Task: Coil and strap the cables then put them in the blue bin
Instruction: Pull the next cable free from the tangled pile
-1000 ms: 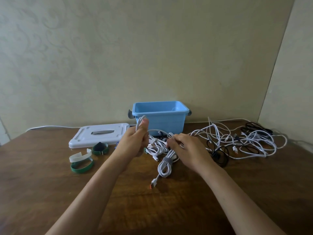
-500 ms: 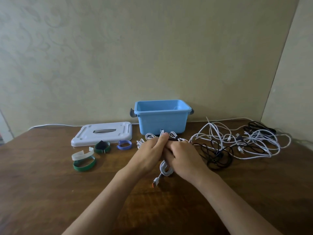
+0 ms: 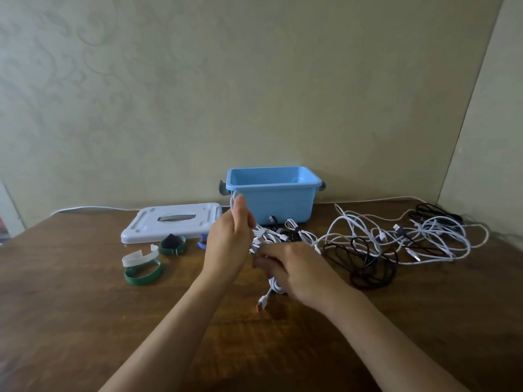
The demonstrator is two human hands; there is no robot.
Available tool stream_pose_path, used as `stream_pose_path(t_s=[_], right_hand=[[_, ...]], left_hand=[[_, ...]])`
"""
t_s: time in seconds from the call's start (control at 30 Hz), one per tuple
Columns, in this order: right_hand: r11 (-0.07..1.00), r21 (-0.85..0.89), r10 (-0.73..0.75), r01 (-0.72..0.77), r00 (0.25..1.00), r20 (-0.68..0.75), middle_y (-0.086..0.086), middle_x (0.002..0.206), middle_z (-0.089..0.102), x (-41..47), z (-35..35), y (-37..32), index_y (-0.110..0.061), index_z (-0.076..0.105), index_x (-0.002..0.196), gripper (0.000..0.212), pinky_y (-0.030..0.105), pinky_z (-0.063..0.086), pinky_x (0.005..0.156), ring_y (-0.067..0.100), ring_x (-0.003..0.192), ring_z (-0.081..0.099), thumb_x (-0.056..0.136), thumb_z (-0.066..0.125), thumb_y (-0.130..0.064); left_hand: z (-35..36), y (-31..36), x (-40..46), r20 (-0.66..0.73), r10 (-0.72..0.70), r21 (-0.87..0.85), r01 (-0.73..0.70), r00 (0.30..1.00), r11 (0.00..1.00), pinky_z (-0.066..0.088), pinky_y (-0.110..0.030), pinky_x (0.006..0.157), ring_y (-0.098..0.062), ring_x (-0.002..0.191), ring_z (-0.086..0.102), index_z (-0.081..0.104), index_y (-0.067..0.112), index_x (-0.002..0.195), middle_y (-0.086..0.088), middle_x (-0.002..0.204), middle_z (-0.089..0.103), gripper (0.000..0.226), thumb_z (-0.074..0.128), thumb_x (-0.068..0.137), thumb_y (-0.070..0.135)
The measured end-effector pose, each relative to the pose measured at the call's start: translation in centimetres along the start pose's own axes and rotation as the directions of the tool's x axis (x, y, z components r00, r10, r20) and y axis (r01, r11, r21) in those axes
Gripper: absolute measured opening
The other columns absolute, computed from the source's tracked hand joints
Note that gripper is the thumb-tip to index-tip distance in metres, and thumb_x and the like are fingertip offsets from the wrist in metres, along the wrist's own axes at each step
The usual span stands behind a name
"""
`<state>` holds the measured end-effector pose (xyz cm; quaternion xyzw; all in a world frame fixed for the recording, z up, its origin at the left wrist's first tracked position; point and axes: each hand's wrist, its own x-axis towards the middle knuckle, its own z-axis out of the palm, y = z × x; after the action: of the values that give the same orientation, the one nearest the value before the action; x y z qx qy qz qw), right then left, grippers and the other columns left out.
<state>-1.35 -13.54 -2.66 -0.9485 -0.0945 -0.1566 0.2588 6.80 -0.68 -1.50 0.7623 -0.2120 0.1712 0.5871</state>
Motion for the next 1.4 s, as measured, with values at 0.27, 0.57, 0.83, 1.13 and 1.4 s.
stream_pose_path(t_s=[0.27, 0.57, 0.83, 1.13, 1.4], right_hand=[[0.993, -0.096, 0.077, -0.071, 0.995, 0.059, -0.008, 0.087, 0.068, 0.6, 0.6, 0.4, -0.028, 0.068, 0.091, 0.036, 0.035, 0.048, 0.081, 0.012, 0.083, 0.063, 0.105, 0.042, -0.048], [0.98, -0.19, 0.074, -0.052, 0.991, 0.111, -0.013, 0.087, 0.065, 0.7, 0.6, 1.8, -0.029, 0.069, 0.094, 0.034, 0.034, 0.038, 0.096, 0.009, 0.087, 0.061, 0.109, 0.039, -0.037], [0.987, -0.159, 0.003, 0.002, 1.0, 0.031, -0.012, 0.08, 0.066, 0.9, 1.7, 2.5, -0.026, 0.061, 0.084, 0.039, 0.039, 0.032, 0.105, 0.004, 0.081, 0.06, 0.106, 0.039, -0.05], [0.955, -0.154, 0.174, -0.255, 0.896, -0.409, -0.007, 0.062, 0.06, 1.0, -2.3, 5.8, -0.022, 0.06, 0.075, 0.045, 0.032, 0.041, 0.064, 0.01, 0.062, 0.057, 0.102, 0.045, -0.054], [0.955, 0.065, 0.29, -0.29, 0.859, -0.422, -0.005, 0.067, 0.061, 1.1, -1.7, 4.3, -0.025, 0.061, 0.078, 0.048, 0.03, 0.033, 0.054, 0.009, 0.065, 0.057, 0.106, 0.034, -0.051]], left_hand=[[0.0, 0.9, -0.5, -0.019, 0.047, -0.08, -0.048, 0.999, 0.996, 0.049, -0.043, 0.061, -0.021, 0.058, 0.06, 0.061, 0.007, 0.072, -0.015, 0.063, 0.063, 0.066, 0.026, 0.104, 0.053], [-0.6, 0.8, 0.4, -0.027, -0.085, -0.209, 0.077, 0.996, 0.975, 0.049, -0.026, 0.059, -0.014, 0.059, 0.067, 0.059, -0.001, 0.079, -0.01, 0.061, 0.067, 0.067, 0.026, 0.104, 0.052], [-0.9, 2.6, -0.3, 0.247, -0.151, -0.465, 0.254, 0.957, 0.848, 0.027, -0.027, 0.044, -0.016, 0.044, 0.029, 0.043, 0.014, 0.07, -0.003, 0.054, 0.032, 0.051, 0.039, 0.1, 0.055], [-2.8, 2.5, 0.6, 0.427, -0.108, -0.247, 0.231, 0.898, 0.941, 0.023, -0.023, 0.043, -0.013, 0.046, 0.023, 0.058, 0.005, 0.082, 0.001, 0.055, 0.03, 0.059, 0.04, 0.097, 0.06], [-0.6, 1.2, -0.3, 0.572, -0.025, 0.209, -0.116, 0.82, 0.971, 0.036, -0.024, 0.05, -0.001, 0.039, 0.042, 0.074, 0.017, 0.081, 0.015, 0.039, 0.046, 0.064, 0.034, 0.09, 0.066]])
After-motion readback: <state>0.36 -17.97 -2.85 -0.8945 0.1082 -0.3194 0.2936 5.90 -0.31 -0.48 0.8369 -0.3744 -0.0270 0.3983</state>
